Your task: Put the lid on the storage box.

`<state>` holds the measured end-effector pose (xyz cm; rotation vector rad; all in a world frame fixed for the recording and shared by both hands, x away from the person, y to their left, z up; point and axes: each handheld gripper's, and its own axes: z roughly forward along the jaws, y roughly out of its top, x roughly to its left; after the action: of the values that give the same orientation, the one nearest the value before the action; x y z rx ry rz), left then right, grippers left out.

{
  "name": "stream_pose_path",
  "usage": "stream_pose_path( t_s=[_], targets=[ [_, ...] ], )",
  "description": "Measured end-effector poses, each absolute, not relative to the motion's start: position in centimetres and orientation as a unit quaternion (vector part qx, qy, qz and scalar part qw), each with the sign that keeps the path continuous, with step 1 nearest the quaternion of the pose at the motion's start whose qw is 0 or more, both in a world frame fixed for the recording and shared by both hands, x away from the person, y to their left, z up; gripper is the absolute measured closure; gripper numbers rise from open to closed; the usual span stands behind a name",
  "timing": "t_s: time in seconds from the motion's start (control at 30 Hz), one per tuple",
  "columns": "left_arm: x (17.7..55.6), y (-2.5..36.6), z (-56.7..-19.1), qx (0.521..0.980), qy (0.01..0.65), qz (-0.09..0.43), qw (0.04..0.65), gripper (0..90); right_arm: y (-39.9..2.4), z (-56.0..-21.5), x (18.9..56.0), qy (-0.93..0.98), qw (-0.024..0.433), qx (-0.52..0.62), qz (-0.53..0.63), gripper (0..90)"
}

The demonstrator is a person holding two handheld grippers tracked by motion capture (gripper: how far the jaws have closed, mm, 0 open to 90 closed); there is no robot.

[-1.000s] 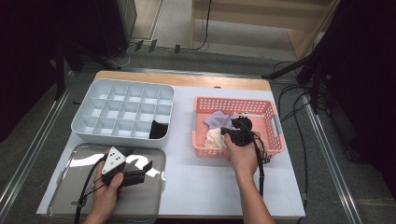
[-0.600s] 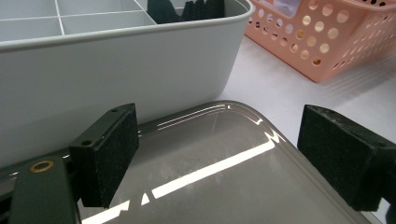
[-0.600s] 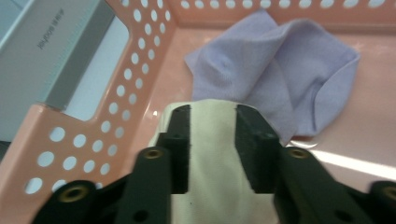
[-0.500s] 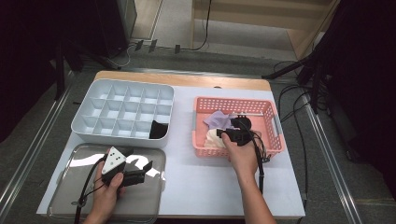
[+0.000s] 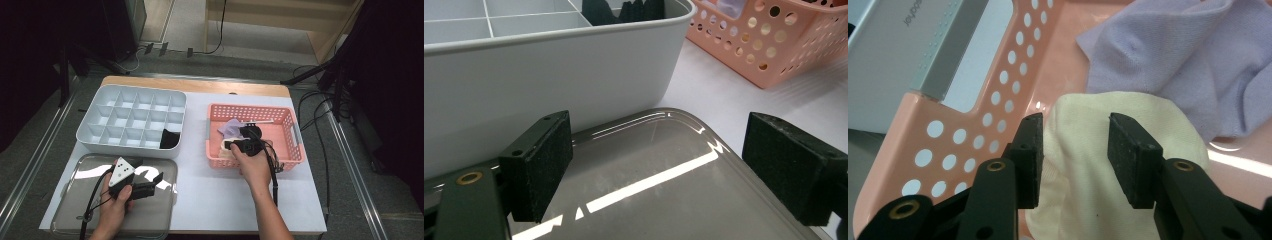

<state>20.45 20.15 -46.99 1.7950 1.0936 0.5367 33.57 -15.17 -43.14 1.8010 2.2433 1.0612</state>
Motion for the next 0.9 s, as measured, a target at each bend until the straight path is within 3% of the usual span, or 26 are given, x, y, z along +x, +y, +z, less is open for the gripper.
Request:
stream_pose_path(
  t_s=[0.13,0.23,0.53,0.7,0.9],
  targets=[
    [20.5,20.1,-47.0,0.731,0.447,0.220,0.467,13.9,-14.8,-43.0,33.8,0.739,0.021,0.584,0.334,67.9],
    [20.5,20.1,-47.0,0.731,0.448,0.220,0.465,13.9,-14.8,-43.1,34.1,0.741,0.003,0.586,0.328,67.6],
    [20.5,20.2,-47.0,0.731,0.448,0.218,0.467,13.9,-14.7,-43.6,34.7,0.737,0.004,0.599,0.312,71.4],
    [20.5,20.2,-47.0,0.731,0.448,0.218,0.467,13.9,-14.5,-43.7,34.7,0.741,0.007,0.595,0.310,87.0],
    [20.5,20.2,-47.0,0.730,0.449,0.217,0.468,13.9,-14.7,-43.1,34.2,0.740,0.026,0.589,0.324,89.3]
  ],
)
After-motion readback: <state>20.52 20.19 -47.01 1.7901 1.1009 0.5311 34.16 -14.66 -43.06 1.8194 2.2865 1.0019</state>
